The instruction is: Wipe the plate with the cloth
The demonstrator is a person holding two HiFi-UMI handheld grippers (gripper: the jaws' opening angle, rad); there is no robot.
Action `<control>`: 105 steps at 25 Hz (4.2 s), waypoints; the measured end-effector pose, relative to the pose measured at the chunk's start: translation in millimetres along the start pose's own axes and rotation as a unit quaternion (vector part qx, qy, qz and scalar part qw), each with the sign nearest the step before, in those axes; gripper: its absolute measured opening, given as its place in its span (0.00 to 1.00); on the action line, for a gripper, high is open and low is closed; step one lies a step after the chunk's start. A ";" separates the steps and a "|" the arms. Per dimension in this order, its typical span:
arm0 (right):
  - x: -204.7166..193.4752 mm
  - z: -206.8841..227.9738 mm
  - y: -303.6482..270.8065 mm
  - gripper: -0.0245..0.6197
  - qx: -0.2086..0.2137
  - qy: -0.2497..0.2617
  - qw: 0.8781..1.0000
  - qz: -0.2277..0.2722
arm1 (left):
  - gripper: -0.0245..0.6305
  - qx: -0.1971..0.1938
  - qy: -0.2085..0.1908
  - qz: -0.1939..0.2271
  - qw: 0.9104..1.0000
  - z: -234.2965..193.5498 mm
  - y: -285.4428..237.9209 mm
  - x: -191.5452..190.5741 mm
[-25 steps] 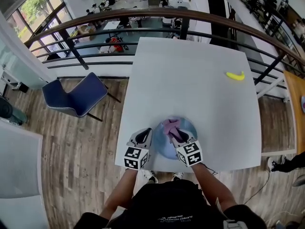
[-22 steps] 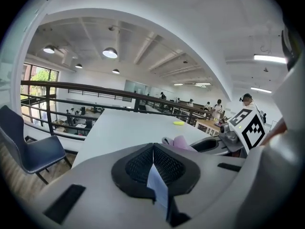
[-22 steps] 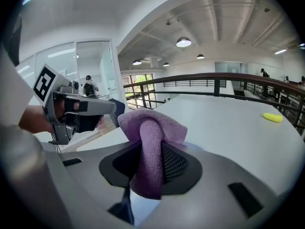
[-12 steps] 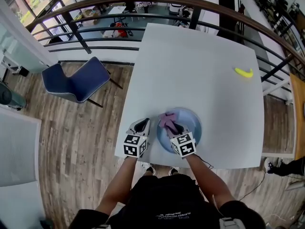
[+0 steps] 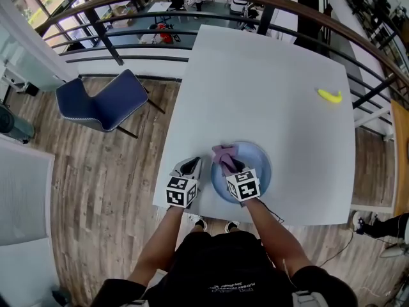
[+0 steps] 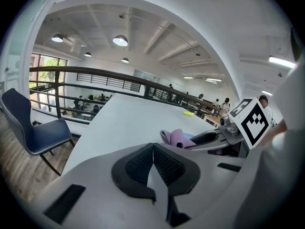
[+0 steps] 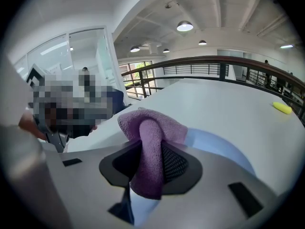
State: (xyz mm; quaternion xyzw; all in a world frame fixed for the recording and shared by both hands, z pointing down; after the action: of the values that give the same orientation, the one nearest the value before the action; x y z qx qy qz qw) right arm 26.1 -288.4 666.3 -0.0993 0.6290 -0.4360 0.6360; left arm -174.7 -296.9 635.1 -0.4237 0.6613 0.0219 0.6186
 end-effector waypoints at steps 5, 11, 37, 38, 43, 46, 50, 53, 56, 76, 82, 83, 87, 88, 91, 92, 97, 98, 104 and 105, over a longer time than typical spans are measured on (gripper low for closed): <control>-2.4 12.2 8.6 0.22 -0.018 -0.016 1.000 -0.003 | 0.06 -0.004 -0.001 -0.003 1.000 11.3 -1.9 -1.7; -4.4 28.7 16.6 0.22 -0.055 -0.041 0.998 -0.012 | 0.06 -0.012 -0.009 -0.005 1.000 17.2 -6.0 1.7; -19.1 46.9 45.4 0.22 -0.126 -0.054 0.990 -0.034 | 0.06 -0.024 -0.005 -0.009 1.000 19.5 -9.2 0.5; -17.4 42.8 44.8 0.22 -0.122 -0.044 0.991 -0.032 | 0.06 -0.021 -0.003 -0.010 1.000 18.2 -7.1 -0.5; -11.1 18.9 38.3 0.22 -0.091 -0.018 0.995 -0.029 | 0.06 -0.009 0.004 -0.010 1.000 13.0 3.5 -4.0; -8.4 -0.7 33.1 0.22 -0.066 0.004 0.997 -0.032 | 0.06 -0.005 0.008 -0.009 1.000 9.9 9.6 -6.6; -4.5 -25.2 26.6 0.22 -0.031 0.023 0.999 -0.035 | 0.06 0.002 0.014 -0.012 1.000 7.3 16.6 -10.5; -8.7 -33.4 18.5 0.22 -0.017 0.035 0.998 -0.044 | 0.06 0.005 0.018 -0.013 1.000 7.5 20.6 -15.5; -12.5 -38.0 10.9 0.22 -0.003 0.037 0.998 -0.050 | 0.06 0.010 0.022 -0.013 1.000 6.9 24.7 -19.2; -20.0 3.7 23.6 0.22 -0.051 -0.007 0.997 -0.060 | 0.06 -0.019 -0.028 -0.033 0.999 25.9 4.9 -19.8; -28.9 22.2 35.7 0.22 -0.078 -0.023 0.995 -0.066 | 0.06 -0.031 -0.037 -0.039 0.998 32.8 -2.6 -20.6; -30.1 24.9 37.6 0.22 -0.083 -0.026 0.994 -0.069 | 0.06 -0.033 -0.037 -0.039 0.998 34.6 -3.9 -20.3; -35.1 36.1 46.3 0.22 -0.100 -0.041 0.991 -0.074 | 0.06 -0.043 -0.039 -0.043 0.997 43.3 -6.3 -20.8; -36.4 38.8 48.2 0.22 -0.104 -0.045 0.991 -0.074 | 0.06 -0.045 -0.039 -0.044 0.997 45.3 -6.4 -21.3; -39.2 45.8 52.4 0.22 -0.117 -0.055 0.989 -0.078 | 0.06 -0.051 -0.039 -0.045 0.997 49.2 -6.6 -22.8; -39.6 48.1 53.7 0.22 -0.121 -0.057 0.988 -0.079 | 0.06 -0.052 -0.039 -0.045 0.997 50.2 -7.0 -22.9; -43.2 57.3 58.3 0.22 -0.140 -0.073 0.984 -0.087 | 0.06 -0.058 -0.042 -0.045 0.996 55.5 -9.8 -22.2; -44.6 58.0 58.9 0.22 -0.142 -0.075 0.983 -0.089 | 0.06 -0.059 -0.042 -0.045 0.996 56.4 -9.8 -22.9; -42.6 57.5 61.1 0.22 -0.146 -0.072 0.983 -0.087 | 0.06 -0.059 -0.041 -0.044 0.996 57.1 -6.3 -21.5; -42.0 56.9 61.1 0.22 -0.146 -0.071 0.983 -0.088 | 0.06 -0.057 -0.038 -0.043 0.997 56.6 -5.1 -21.2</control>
State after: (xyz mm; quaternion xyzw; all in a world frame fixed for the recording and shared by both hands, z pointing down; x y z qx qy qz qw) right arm 110.0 -247.2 665.8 -0.2767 0.6282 -0.3852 0.6168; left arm -129.1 -257.6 642.1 -0.4856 0.6159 0.0492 0.6184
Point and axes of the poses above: the fingertips, and each gripper's own axes: y backward along the fingers, z to its right, x out of its top, the point moved 10 cm from there along y, backward along the fingers, and after that the axes turned 3 degrees about -y, right-handed, at the moved point
